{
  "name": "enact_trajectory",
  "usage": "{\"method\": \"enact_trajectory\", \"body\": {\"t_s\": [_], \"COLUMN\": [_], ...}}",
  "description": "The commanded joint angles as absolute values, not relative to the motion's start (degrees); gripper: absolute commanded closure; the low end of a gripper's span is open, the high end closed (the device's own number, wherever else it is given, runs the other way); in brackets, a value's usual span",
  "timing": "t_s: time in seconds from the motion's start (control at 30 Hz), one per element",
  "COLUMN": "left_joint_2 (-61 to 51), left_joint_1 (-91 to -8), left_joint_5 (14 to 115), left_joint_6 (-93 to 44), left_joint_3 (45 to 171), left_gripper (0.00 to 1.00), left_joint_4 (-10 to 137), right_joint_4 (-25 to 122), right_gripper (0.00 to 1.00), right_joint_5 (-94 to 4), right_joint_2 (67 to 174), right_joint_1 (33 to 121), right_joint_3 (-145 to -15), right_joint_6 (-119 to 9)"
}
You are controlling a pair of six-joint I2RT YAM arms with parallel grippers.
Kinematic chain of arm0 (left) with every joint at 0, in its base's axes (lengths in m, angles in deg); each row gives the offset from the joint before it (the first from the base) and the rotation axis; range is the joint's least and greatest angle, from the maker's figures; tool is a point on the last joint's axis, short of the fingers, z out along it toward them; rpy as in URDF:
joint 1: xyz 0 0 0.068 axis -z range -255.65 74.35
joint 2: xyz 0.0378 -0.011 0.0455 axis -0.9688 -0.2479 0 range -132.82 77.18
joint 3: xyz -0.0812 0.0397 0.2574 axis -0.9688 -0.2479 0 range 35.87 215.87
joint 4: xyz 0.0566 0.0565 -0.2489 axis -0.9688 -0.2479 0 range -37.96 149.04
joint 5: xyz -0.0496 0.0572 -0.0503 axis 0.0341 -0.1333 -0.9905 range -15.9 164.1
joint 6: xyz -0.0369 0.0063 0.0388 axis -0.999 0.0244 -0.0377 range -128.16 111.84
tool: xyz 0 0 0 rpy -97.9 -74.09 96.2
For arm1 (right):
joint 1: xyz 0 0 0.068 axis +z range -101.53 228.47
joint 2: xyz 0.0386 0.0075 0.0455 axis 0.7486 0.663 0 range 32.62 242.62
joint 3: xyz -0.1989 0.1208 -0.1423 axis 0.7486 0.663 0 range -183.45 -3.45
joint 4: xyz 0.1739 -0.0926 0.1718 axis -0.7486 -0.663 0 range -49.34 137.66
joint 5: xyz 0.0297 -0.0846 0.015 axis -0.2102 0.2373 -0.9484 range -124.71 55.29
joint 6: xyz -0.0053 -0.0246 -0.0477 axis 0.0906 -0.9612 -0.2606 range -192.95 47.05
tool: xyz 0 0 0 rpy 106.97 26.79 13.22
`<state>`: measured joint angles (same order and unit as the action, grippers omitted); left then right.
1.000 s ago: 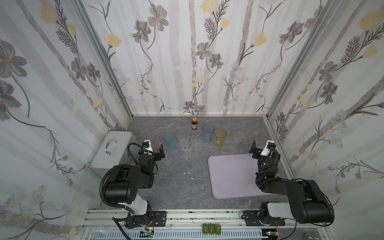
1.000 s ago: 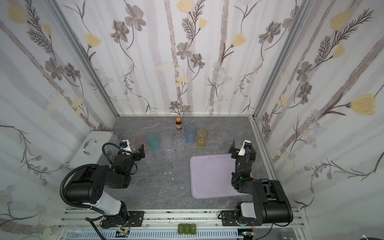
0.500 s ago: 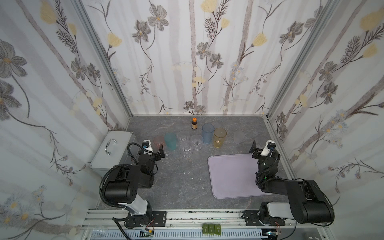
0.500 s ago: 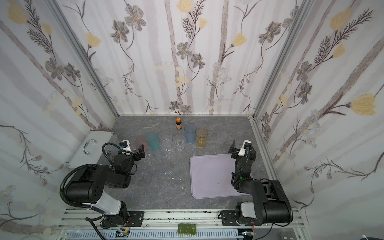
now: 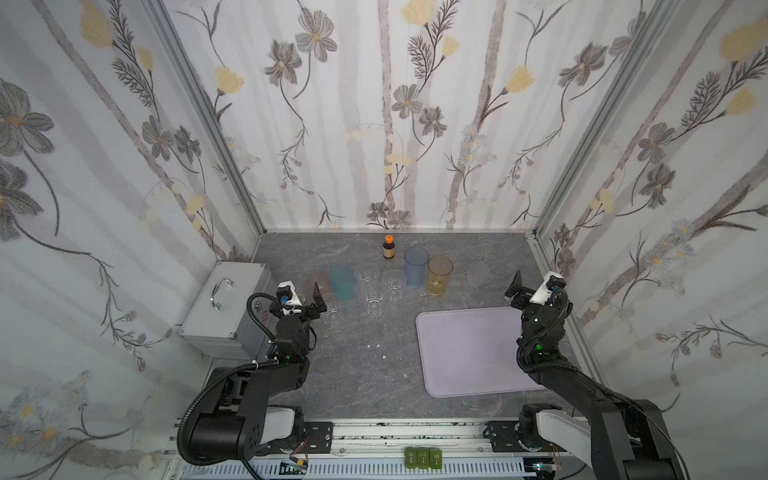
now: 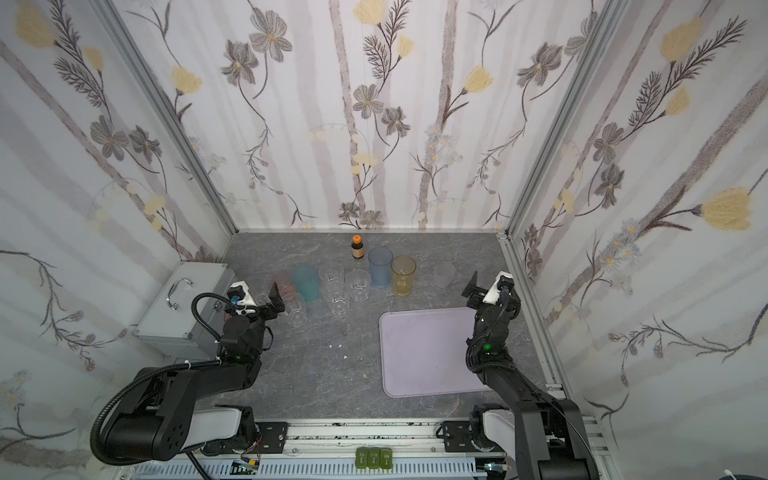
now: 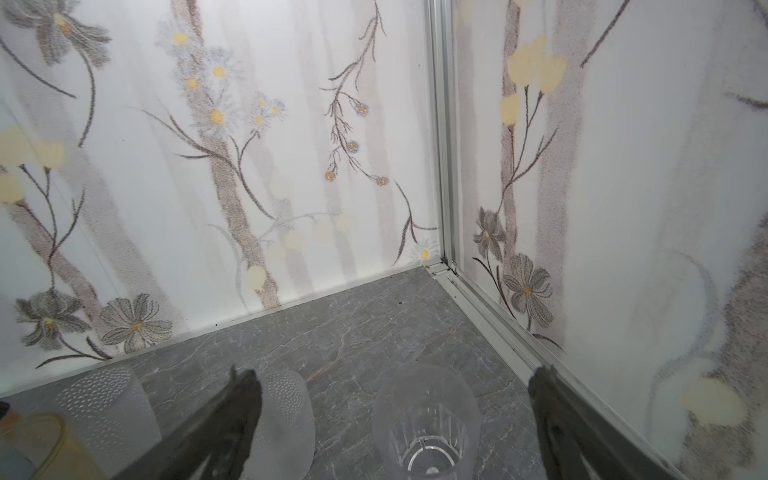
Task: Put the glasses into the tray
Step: 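Reach the right gripper to the yellow cup while the left arm moves toward the cups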
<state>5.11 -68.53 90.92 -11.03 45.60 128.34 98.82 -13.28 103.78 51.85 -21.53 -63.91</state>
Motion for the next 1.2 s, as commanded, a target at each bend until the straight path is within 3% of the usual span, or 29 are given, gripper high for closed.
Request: {"method": "enact_trajectory", "body": {"t_s": [0.0, 0.17, 0.27, 0.33, 0.47, 0.6, 0.83, 0.93, 1.03, 1.17], "left_joint_2": [10.1, 18.0, 20.5, 21.0, 22.6, 22.3, 27.4, 27.0, 24.5, 17.6], "left_joint_1": [-67.1, -64.7, -64.7, -64.7, -64.7, -66.1, -69.2, -69.5, -68.2, -60.0], "left_joint_5": [103.4, 120.1, 121.0, 117.0, 101.6, 94.4, 81.4, 74.8, 76.4, 87.3], "left_joint_6": [-13.9, -20.3, -29.0, -31.1, -27.7, -28.3, -31.6, -29.0, -30.7, -28.8], "left_joint_3": [45.3, 55.2, 63.5, 67.8, 72.8, 80.3, 82.8, 85.1, 87.3, 92.5], "left_gripper": [0.00, 0.00, 0.00, 0.00, 0.00, 0.00, 0.00, 0.09, 0.16, 0.12], "left_joint_4": [123.4, 95.1, 76.5, 69.6, 64.9, 54.8, 53.9, 53.7, 51.1, 44.2], "right_joint_4": [78.1, 50.7, 50.3, 51.4, 46.3, 38.0, 33.1, 30.7, 28.8, 23.9], "right_gripper": [0.00, 0.00, 0.01, 0.09, 0.16, 0.18, 0.22, 0.24, 0.27, 0.34], "right_joint_5": [-6.1, -12.3, -30.2, -38.5, -39.5, -38.3, -34.7, -33.1, -33.4, -33.4], "right_joint_2": [101.3, 100.3, 99.5, 98.5, 97.7, 99.9, 105.3, 110.3, 116.1, 125.0], "right_joint_1": [52.0, 51.7, 48.5, 46.6, 47.9, 50.4, 59.3, 62.6, 64.3, 66.4], "right_joint_3": [-27.4, -40.7, -41.5, -41.0, -44.4, -51.1, -59.2, -64.0, -68.3, -76.3], "right_joint_6": [-55.3, -42.8, -40.4, -38.3, -37.4, -38.4, -40.5, -42.2, -43.6, -46.1]}}
